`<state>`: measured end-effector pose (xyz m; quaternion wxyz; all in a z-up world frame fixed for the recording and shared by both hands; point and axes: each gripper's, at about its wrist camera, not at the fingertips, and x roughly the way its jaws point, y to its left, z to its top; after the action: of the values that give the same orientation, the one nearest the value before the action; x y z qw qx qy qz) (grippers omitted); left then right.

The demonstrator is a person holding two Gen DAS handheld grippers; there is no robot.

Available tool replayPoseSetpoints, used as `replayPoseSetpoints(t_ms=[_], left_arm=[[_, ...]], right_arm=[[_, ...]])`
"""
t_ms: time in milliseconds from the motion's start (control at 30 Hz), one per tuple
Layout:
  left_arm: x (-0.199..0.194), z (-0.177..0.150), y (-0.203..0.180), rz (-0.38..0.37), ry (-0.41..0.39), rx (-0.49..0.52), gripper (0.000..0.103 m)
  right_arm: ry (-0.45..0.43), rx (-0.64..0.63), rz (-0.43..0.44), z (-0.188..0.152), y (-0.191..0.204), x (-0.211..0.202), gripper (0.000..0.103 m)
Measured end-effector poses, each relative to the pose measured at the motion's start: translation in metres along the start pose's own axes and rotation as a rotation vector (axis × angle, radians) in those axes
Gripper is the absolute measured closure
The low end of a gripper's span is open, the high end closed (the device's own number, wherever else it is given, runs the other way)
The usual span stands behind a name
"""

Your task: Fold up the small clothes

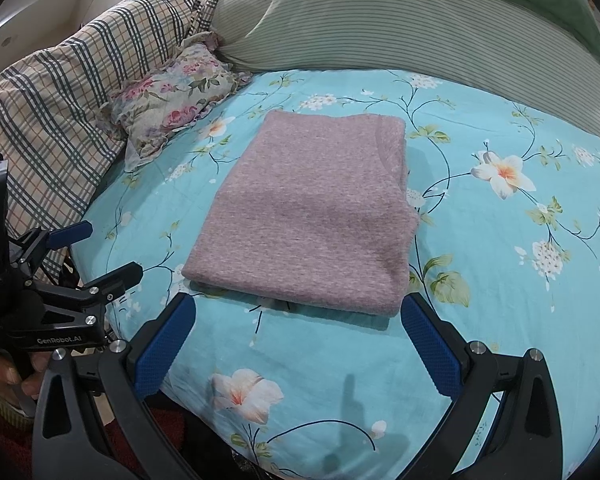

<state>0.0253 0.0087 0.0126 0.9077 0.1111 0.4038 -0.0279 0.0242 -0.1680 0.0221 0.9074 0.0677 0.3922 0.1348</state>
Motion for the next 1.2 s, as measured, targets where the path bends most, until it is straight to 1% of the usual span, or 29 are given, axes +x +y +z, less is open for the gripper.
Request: replayPoseSetpoints(t_ms=[267, 633, 1200], left_arm=[[0.0, 0.001, -0.001, 0.001, 0.0, 0.0, 0.001], [0.003, 0.013, -0.005, 0.003, -0.014, 0.003, 0.001], [0.007, 0.017, -0.006, 0.0, -0.012, 0.007, 0.001]], right_arm=[[0.002, 0.003, 0.003, 0.004, -0.007, 0.002, 0.001], [0.006, 0.003, 0.002, 0.011, -0.01, 0.006, 0.001], [0.005, 0.006, -0.001, 0.015, -0.008, 0.006, 0.001]])
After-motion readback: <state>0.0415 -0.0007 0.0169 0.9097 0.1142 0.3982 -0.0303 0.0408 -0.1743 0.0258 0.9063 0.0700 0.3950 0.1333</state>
